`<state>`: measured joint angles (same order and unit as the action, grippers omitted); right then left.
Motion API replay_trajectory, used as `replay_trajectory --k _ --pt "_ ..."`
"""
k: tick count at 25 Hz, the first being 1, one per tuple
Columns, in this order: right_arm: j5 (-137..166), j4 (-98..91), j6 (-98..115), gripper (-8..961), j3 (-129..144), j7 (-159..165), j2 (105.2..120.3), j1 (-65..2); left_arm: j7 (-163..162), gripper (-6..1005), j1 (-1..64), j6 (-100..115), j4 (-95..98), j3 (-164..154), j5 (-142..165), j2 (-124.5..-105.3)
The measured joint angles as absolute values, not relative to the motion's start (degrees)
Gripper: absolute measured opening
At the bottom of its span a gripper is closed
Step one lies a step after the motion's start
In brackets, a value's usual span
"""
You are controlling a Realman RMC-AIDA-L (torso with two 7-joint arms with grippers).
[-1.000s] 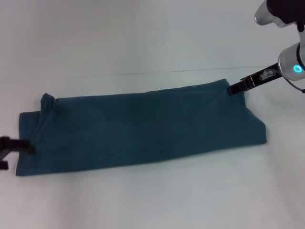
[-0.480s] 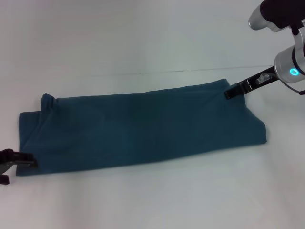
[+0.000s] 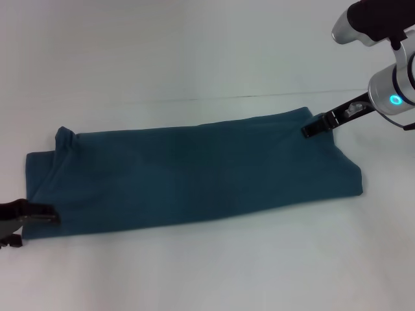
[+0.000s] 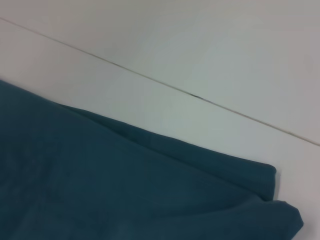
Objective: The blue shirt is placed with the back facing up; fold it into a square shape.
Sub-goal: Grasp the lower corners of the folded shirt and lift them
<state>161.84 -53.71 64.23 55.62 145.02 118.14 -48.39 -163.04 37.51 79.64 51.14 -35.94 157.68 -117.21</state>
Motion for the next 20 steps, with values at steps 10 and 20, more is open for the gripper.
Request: replay_trajectory --k 10,20 --pt "161.8 -54.29 64.37 931 56.37 145.02 118.26 -48.22 -163.21 904 38.51 77.65 49.12 -36.03 157.68 -116.99" --pt "161.81 -57.15 65.72 931 56.96 145.02 118.92 -47.56 -162.35 809 39.96 77.03 46.27 -37.18 157.34 -116.83"
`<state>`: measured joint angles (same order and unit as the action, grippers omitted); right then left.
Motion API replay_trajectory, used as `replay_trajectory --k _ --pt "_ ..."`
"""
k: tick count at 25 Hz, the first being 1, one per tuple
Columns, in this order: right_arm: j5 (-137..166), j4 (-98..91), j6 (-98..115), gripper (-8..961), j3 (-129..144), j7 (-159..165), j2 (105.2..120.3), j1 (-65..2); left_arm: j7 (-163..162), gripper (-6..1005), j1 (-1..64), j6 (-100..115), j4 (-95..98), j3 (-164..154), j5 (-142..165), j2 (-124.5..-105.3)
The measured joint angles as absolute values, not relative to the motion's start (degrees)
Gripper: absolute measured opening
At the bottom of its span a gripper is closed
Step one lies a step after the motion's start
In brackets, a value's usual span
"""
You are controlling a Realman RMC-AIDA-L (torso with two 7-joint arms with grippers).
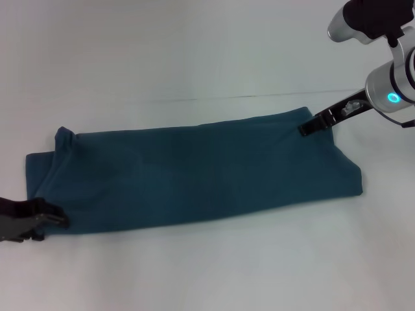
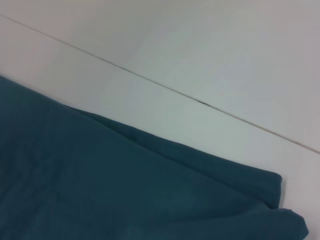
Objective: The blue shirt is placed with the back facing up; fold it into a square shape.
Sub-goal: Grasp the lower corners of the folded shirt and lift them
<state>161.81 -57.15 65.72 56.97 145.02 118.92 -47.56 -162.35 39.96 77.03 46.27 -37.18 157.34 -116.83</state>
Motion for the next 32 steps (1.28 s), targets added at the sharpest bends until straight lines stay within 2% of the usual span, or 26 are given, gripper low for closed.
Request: replay_trajectory --k 10,15,21,27,32 --pt "161.81 -57.3 65.87 930 56.95 145.02 119.4 -47.31 -159.93 418 40.09 76.31 46.63 -37.56 157.09 -117.08" --pt "161.76 -57.37 66.11 930 56.81 145.03 119.44 -46.93 -158.92 179 40.04 75.43 46.63 -37.55 157.01 -117.2" --pt "161.5 -58.15 68.58 931 55.31 146.86 118.77 -45.75 -156.86 111 40.06 75.39 46.44 -37.46 155.18 -117.34" --pt "161.79 -60.73 76.11 930 52.02 149.27 118.07 -43.95 -155.19 111 40.41 75.47 46.33 -37.51 154.12 -117.33" --pt "161.82 -63.23 80.96 924 51.97 150.2 118.72 -40.97 -154.24 111 40.58 75.3 46.19 -37.53 154.03 -117.33"
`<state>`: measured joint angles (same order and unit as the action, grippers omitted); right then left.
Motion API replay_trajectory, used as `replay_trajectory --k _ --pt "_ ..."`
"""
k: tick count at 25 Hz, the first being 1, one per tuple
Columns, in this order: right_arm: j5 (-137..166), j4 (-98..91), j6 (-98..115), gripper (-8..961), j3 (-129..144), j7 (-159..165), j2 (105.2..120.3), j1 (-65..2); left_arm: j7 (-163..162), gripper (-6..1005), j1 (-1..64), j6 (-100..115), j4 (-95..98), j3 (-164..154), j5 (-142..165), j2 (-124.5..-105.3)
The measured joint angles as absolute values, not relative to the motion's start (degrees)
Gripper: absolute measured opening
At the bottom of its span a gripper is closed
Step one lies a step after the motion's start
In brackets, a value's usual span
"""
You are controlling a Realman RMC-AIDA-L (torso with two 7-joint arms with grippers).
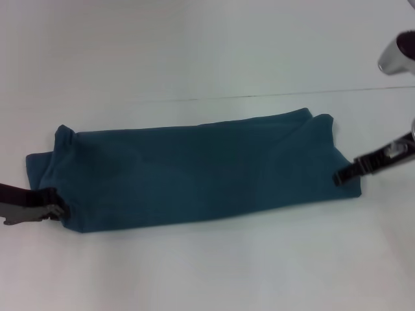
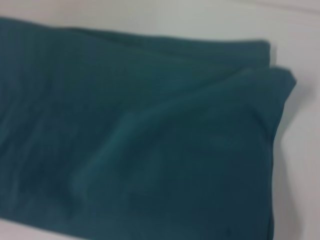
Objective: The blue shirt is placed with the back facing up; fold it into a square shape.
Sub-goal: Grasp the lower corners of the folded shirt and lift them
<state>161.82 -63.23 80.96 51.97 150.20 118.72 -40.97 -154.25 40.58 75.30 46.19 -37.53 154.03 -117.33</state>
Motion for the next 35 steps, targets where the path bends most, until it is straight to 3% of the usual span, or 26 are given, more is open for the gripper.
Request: replay_trajectory --k 2,13,31,35 --pt "161.82 -63.99 81.82 920 52.02 150.53 119.45 -39.15 -153.89 111 40.59 75.22 46.1 -37.53 153.93 -117.37" --pt "161.34 -63.37 77.05 915 52.01 152.52 119.59 -35.83 -153.04 110 40.61 75.17 46.05 -37.53 153.8 -117.42" --pt "159.54 -54.58 69.91 905 52.07 151.1 119.52 -38.01 -153.07 110 41.47 74.55 45.91 -37.54 153.81 -117.42" --pt "159.22 -53.65 68.93 772 51.88 151.18 119.4 -38.32 -153.05 110 41.66 74.53 45.87 -37.53 153.81 -117.49"
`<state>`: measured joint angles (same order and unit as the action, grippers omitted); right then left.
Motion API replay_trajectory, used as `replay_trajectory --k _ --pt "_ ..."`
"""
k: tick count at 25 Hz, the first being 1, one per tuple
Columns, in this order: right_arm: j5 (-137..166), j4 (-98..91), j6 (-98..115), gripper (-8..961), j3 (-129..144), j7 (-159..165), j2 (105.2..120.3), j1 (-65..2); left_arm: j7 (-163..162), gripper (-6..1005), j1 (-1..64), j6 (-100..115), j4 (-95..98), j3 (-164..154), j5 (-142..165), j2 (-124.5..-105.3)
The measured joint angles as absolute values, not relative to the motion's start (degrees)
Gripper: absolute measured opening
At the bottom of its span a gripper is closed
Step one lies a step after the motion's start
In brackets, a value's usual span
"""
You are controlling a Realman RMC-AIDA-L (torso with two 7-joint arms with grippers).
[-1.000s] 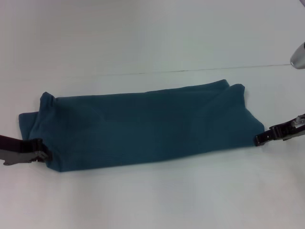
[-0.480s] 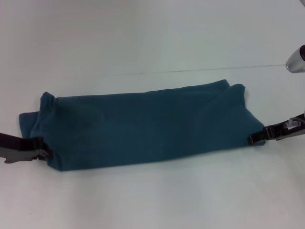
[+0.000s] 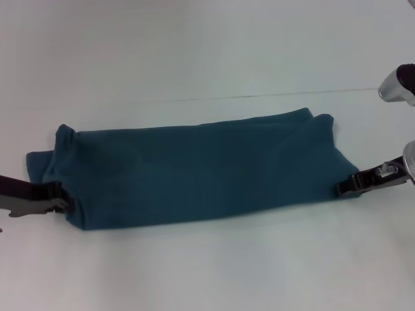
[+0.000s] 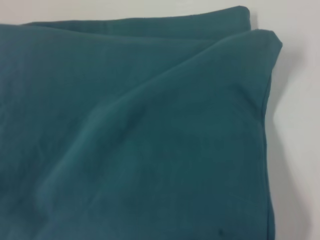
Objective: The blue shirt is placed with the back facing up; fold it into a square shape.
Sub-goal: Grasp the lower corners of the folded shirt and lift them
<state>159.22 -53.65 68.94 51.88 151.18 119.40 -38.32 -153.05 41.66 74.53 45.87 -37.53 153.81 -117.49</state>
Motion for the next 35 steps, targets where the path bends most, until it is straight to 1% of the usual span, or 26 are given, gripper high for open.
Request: replay_trajectory --k 2,7,15,21,28,35 --pt "159.21 -53.42 68.77 706 51.86 151.19 119.38 -38.41 -153.05 109 41.71 74.5 45.87 -37.53 153.81 -117.54" --pt "159.17 -51.54 68.22 450 51.85 151.03 119.09 -39.11 -153.02 106 41.84 74.44 45.88 -37.53 153.81 -117.69" --pt "157.64 -50.83 68.31 234 51.77 149.66 118.72 -39.26 -152.94 99 41.61 74.0 45.87 -37.53 153.81 -117.63" --pt "156.66 -51.94 72.81 36 51.76 147.25 117.88 -39.46 -152.11 95 41.4 73.98 45.88 -37.41 153.83 -116.97" --pt "157.11 -55.74 82.75 19 52.19 143.65 117.75 -39.76 -151.37 85 40.73 78.26 46.33 -36.97 154.25 -115.45" --pt "157.2 -58.03 93.62 18 52.38 139.52 117.77 -39.95 -150.24 63 38.39 83.91 48.41 -36.27 154.43 -115.13"
